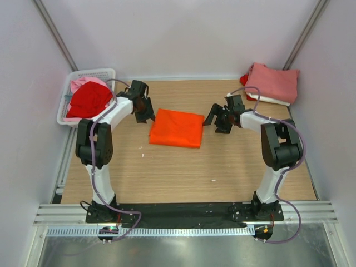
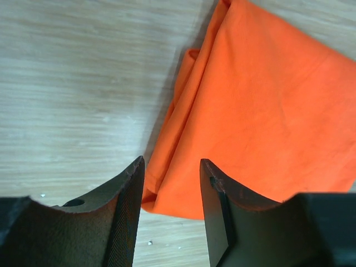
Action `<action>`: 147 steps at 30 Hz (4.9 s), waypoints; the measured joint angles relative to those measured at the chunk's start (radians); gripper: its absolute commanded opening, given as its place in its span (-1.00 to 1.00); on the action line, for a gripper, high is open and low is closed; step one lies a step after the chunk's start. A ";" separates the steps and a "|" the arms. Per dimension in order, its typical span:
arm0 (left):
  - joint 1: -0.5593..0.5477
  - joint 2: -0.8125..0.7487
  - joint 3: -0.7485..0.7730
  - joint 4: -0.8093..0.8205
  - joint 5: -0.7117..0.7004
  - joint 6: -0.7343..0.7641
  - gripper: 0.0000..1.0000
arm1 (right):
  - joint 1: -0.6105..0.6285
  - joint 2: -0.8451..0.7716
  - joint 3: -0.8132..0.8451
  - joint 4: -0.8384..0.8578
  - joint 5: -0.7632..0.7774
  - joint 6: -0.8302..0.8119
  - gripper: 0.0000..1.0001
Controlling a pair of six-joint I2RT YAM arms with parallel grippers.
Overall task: Fold and stack the t-shirts
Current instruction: Neatly place the folded tshirt to the corner
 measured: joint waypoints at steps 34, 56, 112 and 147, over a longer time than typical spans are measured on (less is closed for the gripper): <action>0.051 0.089 -0.126 0.249 0.183 -0.070 -0.14 | 0.058 0.293 -0.166 0.909 -0.349 0.581 -0.56; 0.036 -0.240 -0.612 0.564 0.180 -0.171 0.43 | -0.011 0.177 0.201 0.289 -0.208 0.244 -0.97; -0.040 -0.491 -0.861 0.739 -0.001 -0.204 0.35 | -0.549 0.587 1.534 -0.372 -0.263 -0.090 -0.97; -0.049 -0.491 -0.861 0.738 -0.008 -0.204 0.33 | -0.535 0.602 1.499 -0.159 -0.525 0.159 -0.97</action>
